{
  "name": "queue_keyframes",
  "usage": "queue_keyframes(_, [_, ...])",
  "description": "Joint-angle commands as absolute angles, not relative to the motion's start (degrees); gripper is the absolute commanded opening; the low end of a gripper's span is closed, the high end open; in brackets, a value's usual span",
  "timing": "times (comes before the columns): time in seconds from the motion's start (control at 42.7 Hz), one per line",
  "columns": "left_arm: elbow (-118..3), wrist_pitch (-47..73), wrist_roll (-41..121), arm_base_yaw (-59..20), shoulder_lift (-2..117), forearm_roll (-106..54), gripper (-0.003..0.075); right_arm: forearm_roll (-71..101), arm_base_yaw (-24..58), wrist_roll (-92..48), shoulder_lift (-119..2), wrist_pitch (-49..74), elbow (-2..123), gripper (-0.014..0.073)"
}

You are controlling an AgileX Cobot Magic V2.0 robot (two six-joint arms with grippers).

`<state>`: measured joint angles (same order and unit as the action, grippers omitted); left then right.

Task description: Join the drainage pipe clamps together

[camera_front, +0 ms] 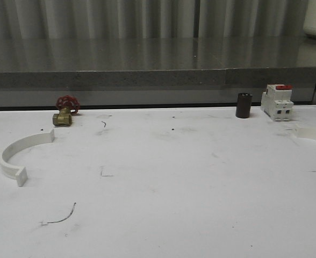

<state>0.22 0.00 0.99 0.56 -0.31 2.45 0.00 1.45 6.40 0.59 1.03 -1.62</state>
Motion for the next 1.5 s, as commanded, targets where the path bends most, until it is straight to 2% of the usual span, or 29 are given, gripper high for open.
queue_keyframes(0.0, [1.6, -4.9, 0.6, 0.1, -0.9, 2.5, -0.0020, -0.9, 1.1, 6.4, 1.5, -5.2, -1.3, -0.0067])
queue_keyframes(0.117, [0.9, -9.9, 0.6, 0.1, -0.9, 1.5, -0.0020, -0.6, 1.1, 6.4, 1.5, -7.6, -0.5, -0.0067])
queue_keyframes(0.281, [-8.2, -10.4, 0.6, 0.1, -0.2, 0.5, -0.0020, -0.7, 1.1, 6.4, 1.2, 0.5, 9.1, -0.0067])
queue_keyframes(0.539, [-28.4, 5.6, 0.6, 0.1, 9.7, 0.5, -0.0020, -0.7, 1.1, 6.4, -7.1, 14.0, 27.7, -0.0067])
queue_keyframes(0.679, [-38.7, 19.4, 0.6, 0.1, 19.7, 0.5, -0.0020, -0.7, 1.1, 6.4, -15.9, 25.1, 37.1, -0.0067])
queue_keyframes(0.89, [-39.3, 26.0, 0.6, 0.1, 28.2, 0.5, -0.0020, -0.7, 1.1, 6.2, -27.6, 34.2, 38.0, -0.0067])
queue_keyframes(1.007, [-39.3, 30.0, 0.6, 0.1, 31.2, 0.0, -0.0020, -0.7, 1.1, 6.2, -32.2, 34.0, 38.0, -0.0067])
queue_keyframes(1.288, [-39.3, 31.4, 0.6, 0.1, 34.2, -0.8, -0.0020, -0.6, 1.1, 6.2, -36.4, 35.7, 38.0, -0.0062])
queue_keyframes(1.358, [-39.3, 31.5, 0.6, 0.1, 34.6, -0.8, -0.0018, -0.6, 1.1, 6.2, -37.0, 36.7, 38.0, -0.0031])
queue_keyframes(1.429, [-39.3, 31.5, 0.6, 0.1, 34.6, -0.8, 0.0017, -0.6, 1.1, 6.2, -37.7, 37.7, 38.0, 0.0076])
queue_keyframes(1.476, [-39.3, 31.5, 0.6, 0.1, 34.6, -0.8, 0.0078, -0.6, 1.1, 6.2, -37.9, 38.1, 38.0, 0.0158])
